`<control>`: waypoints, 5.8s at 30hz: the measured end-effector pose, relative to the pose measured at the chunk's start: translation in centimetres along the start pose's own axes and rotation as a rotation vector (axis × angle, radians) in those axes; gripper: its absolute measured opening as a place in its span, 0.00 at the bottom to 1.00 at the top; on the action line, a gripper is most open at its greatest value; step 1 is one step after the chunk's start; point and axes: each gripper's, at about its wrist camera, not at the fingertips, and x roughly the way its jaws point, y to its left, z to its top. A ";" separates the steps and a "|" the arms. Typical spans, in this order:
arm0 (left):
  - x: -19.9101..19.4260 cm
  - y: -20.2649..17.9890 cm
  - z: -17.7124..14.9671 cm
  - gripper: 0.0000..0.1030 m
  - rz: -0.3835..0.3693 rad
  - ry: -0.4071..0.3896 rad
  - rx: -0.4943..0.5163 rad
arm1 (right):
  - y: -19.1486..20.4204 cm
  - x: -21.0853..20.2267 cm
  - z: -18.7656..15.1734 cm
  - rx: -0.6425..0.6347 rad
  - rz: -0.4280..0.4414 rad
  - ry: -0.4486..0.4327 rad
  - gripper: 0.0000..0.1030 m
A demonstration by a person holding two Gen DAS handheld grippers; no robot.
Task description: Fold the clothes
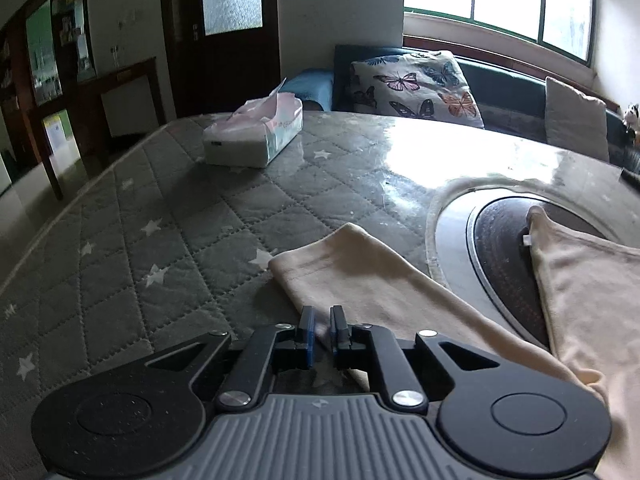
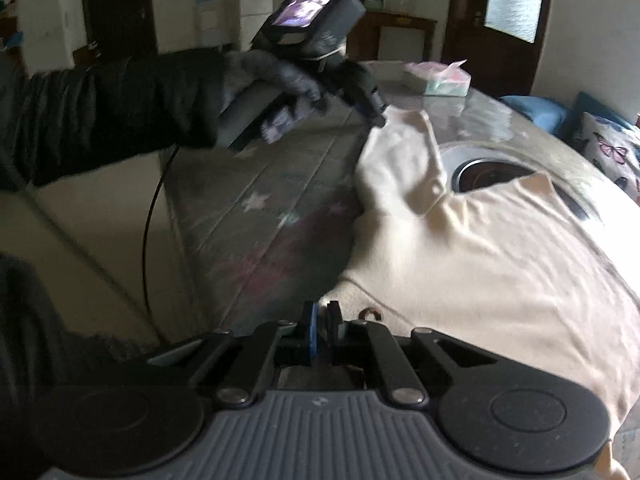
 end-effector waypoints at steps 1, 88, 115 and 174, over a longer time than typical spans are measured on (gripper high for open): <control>0.0 -0.1 -0.1 0.09 0.010 -0.001 0.007 | 0.1 0.1 -0.3 0.001 0.004 0.006 0.04; -10.9 -19.9 -8.5 0.45 -0.586 -0.038 0.513 | -13.5 -16.0 -18.9 0.843 -0.768 -0.078 0.37; -10.6 -21.5 -9.1 0.96 -0.590 -0.031 0.514 | -13.3 -21.5 -17.6 0.946 -0.813 -0.350 0.05; -8.6 -13.5 -8.0 0.13 -0.486 -0.013 0.340 | -14.3 -8.9 -7.6 0.674 -0.403 -0.139 0.29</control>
